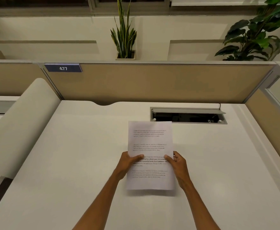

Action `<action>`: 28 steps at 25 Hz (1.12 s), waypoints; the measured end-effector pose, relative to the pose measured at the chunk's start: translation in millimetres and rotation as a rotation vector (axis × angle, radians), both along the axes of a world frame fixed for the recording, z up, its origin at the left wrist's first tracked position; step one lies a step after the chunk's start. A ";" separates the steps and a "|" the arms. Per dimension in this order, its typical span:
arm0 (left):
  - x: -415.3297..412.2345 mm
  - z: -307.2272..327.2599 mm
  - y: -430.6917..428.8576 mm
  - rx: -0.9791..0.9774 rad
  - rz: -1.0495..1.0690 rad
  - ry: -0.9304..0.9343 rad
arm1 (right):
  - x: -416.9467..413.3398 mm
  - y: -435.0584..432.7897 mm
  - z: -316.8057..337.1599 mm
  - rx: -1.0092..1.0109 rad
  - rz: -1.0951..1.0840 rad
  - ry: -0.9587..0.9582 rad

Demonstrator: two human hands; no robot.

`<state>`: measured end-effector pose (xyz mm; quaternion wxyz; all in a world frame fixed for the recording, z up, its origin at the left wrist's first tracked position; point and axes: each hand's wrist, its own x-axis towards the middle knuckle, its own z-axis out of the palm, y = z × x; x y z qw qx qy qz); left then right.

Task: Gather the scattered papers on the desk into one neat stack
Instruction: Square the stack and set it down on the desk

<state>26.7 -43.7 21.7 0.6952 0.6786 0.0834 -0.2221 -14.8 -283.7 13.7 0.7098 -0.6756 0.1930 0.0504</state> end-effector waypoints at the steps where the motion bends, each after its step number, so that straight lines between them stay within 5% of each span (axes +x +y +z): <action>1: 0.2 -2.6 -0.4 0.003 -0.010 0.035 | 2.2 2.3 -6.4 -0.043 -0.014 0.044; 8: -8.1 -44.4 4.6 0.047 0.055 0.150 | 4.7 14.9 -38.2 -0.163 -0.027 0.258; 17: -8.9 -73.2 2.9 0.441 0.197 0.105 | 8.7 21.1 -45.6 -0.130 -0.083 0.312; 28: -11.5 -66.8 7.1 0.432 0.314 0.086 | 9.8 20.6 -53.2 -0.237 -0.162 0.298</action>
